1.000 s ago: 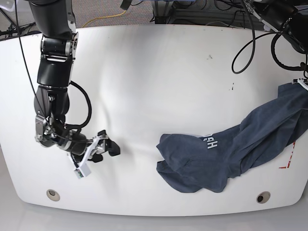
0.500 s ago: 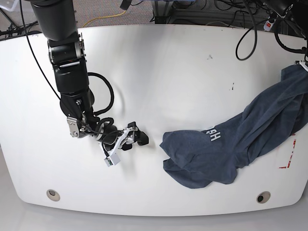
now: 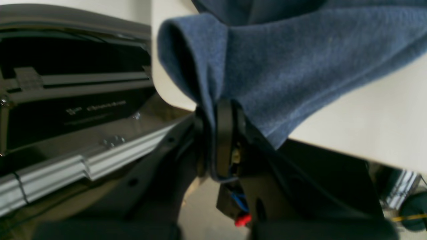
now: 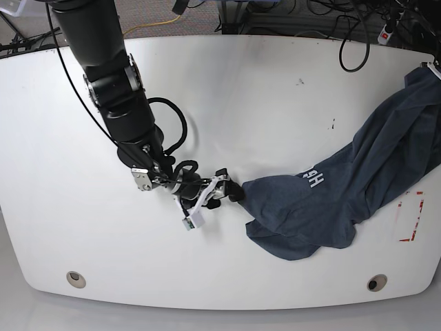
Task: Fold the T-shirt properly
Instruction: 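Release the shirt with the right gripper and reach toward the shirt bundle, then grasp the shirt edge with the right gripper and stretch it out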
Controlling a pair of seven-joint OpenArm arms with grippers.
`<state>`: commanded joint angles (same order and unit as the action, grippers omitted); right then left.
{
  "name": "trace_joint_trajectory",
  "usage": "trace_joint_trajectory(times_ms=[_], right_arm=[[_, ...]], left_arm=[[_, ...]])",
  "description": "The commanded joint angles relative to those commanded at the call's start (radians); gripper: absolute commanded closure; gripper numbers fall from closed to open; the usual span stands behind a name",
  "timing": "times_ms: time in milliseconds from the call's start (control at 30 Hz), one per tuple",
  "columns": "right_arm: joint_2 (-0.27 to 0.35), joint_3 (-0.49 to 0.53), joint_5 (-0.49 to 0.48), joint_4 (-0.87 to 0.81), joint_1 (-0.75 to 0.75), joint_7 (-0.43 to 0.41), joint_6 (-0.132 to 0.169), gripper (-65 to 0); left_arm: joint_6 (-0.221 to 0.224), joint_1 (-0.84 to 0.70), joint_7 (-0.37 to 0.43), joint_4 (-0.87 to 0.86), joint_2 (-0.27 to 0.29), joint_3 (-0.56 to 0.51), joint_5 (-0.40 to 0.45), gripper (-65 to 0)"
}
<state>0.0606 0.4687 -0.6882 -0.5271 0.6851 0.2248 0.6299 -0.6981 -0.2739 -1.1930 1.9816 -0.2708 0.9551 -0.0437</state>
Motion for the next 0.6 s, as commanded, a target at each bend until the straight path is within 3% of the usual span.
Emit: trace_joint_trajectory(times_ms=[133,200,367,533,600], right_arm=[[-0.032,0.025,0.000,-0.006,0.002,0.000,-0.002,-47.1],[-0.037,0.023,0.000,-0.006,0.002,-0.002,-0.003,-43.9],[-0.038,0.028,0.000,-0.006,-0.005,-0.034,-0.041,-40.1],[-0.038,0.026,-0.002,-0.006,-0.005,-0.037,-0.041,-39.0],[-0.038,0.028,-0.002,-0.006,-0.005,-0.037,-0.043,-35.4]], left_arm=[[0.000,-0.021,0.000,0.000,0.000,0.000,0.000,0.0],[0.000,-0.021,0.000,0.000,0.000,0.000,0.000,0.0],[0.000,-0.021,0.000,-0.002,0.000,0.000,0.000,0.0],[0.000,-0.021,0.000,-0.002,0.000,0.000,0.000,0.0],[0.000,-0.021,0.000,-0.002,0.000,0.000,0.000,0.0]])
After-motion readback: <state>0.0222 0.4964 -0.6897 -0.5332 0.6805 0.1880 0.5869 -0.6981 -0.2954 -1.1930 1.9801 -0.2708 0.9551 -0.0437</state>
